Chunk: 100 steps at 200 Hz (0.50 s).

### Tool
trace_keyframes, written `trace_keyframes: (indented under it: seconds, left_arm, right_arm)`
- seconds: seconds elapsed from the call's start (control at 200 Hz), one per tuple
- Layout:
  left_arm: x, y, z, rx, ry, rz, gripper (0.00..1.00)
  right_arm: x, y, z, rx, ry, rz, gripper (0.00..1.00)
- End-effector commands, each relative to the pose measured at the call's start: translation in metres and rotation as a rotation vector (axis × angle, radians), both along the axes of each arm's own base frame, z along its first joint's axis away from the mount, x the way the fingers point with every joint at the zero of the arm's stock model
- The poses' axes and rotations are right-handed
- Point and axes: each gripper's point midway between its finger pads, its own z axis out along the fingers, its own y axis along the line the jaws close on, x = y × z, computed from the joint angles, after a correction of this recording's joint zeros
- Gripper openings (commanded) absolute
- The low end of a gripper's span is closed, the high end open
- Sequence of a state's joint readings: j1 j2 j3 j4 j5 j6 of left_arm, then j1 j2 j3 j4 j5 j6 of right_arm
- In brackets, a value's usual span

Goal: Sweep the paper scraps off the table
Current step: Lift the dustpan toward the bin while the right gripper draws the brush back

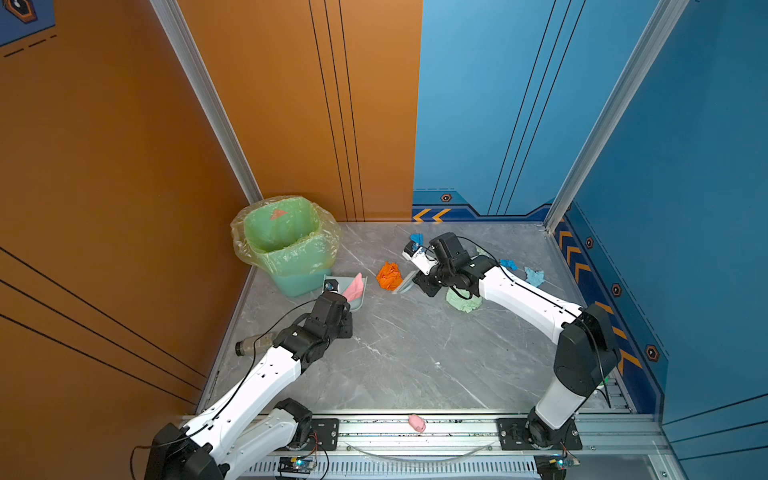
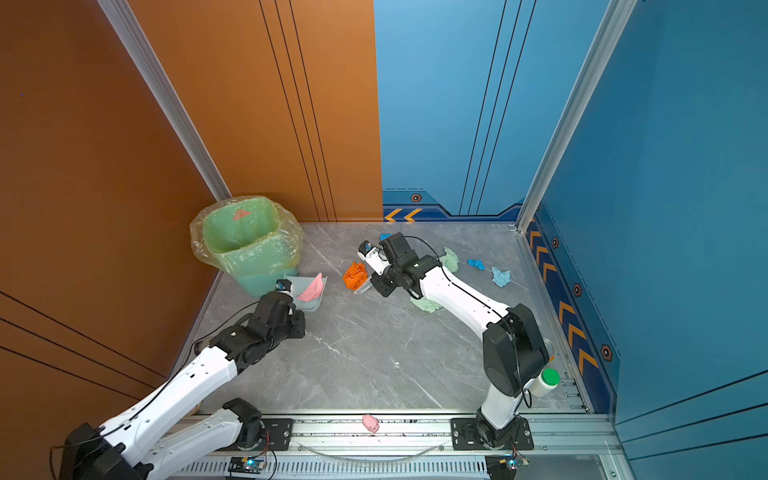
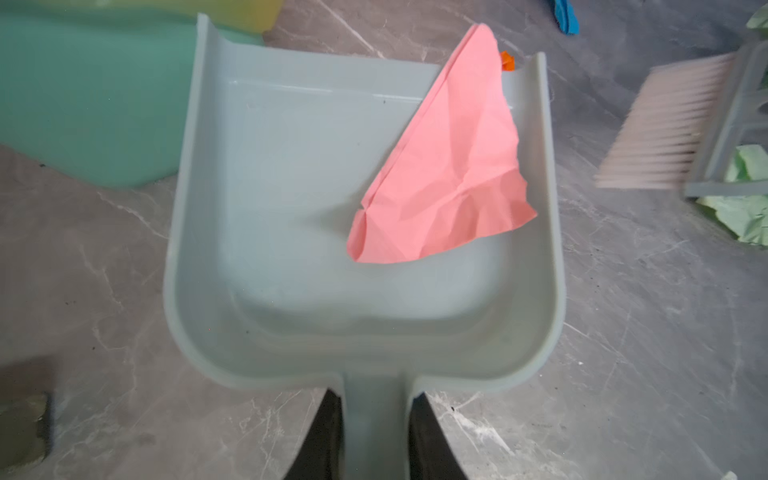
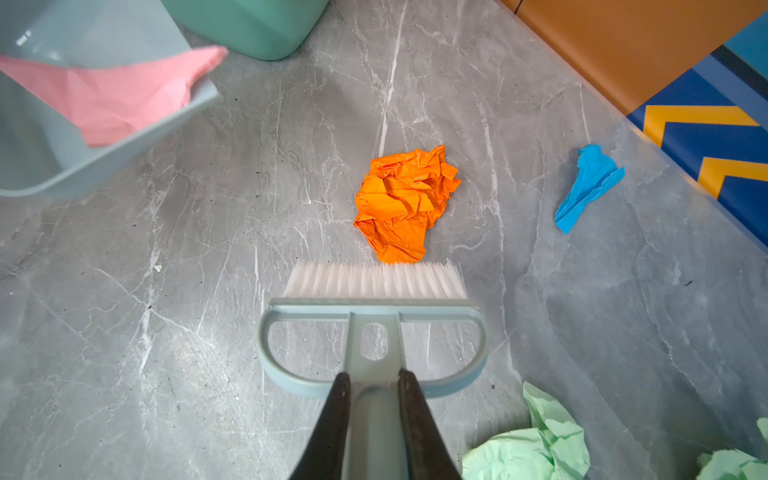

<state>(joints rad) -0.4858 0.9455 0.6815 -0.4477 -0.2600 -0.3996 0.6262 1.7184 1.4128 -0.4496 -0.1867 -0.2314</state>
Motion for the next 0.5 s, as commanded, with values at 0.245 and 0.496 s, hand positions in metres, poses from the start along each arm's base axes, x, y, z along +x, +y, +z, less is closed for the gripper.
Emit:
trace_keyframes:
  seconds: [0.245,0.496]
  left_arm:
    - [-0.005,-0.013,0.069,-0.036,-0.078,-0.096,0.00]
    - [0.003,-0.015,0.120,-0.020,-0.129,-0.126,0.00]
  right_arm:
    - [-0.001,0.000,0.002,0.027,-0.001,-0.017,0.00]
    - [-0.001,-0.002,-0.003,0.023,0.011,-0.018,0.00]
